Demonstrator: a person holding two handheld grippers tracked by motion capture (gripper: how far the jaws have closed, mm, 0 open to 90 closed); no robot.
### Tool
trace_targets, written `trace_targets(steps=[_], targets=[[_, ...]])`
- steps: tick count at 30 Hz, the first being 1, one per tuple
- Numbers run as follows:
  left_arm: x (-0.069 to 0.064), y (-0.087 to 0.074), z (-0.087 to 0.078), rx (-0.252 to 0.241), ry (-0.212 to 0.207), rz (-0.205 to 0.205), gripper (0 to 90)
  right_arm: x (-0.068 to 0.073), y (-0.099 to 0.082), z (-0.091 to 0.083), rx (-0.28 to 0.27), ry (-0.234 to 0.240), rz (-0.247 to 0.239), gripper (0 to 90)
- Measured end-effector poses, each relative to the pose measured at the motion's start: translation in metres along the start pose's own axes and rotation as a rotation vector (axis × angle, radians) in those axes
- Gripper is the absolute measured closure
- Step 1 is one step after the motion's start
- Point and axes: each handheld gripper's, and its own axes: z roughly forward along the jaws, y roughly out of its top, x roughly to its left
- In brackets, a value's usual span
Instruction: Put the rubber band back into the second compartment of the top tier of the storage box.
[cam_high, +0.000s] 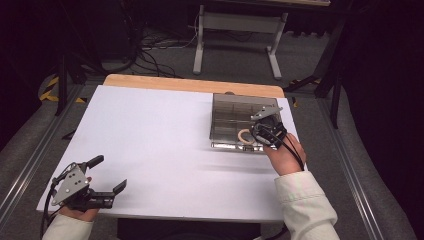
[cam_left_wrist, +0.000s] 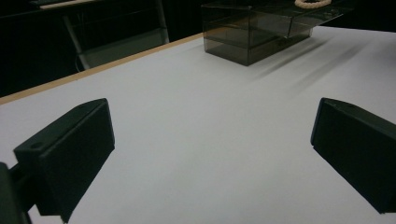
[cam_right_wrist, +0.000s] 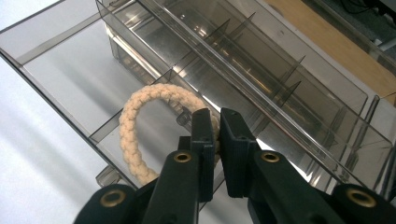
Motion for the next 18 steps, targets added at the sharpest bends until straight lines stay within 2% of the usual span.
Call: trace_targets(steps=[6, 18], targets=[[0.0010, 0.0002, -0.0004, 0.001, 0.002, 0.009, 0.6, 0.0005, 0.0000, 0.0032, 0.013, 0.003, -0.003, 84.4], [0.0000, 0.0000, 0.0001, 0.001, 0.000, 0.000, 0.6, -0.0002, -0.0022, 0.0080, 0.034, 0.011, -0.004, 84.2]])
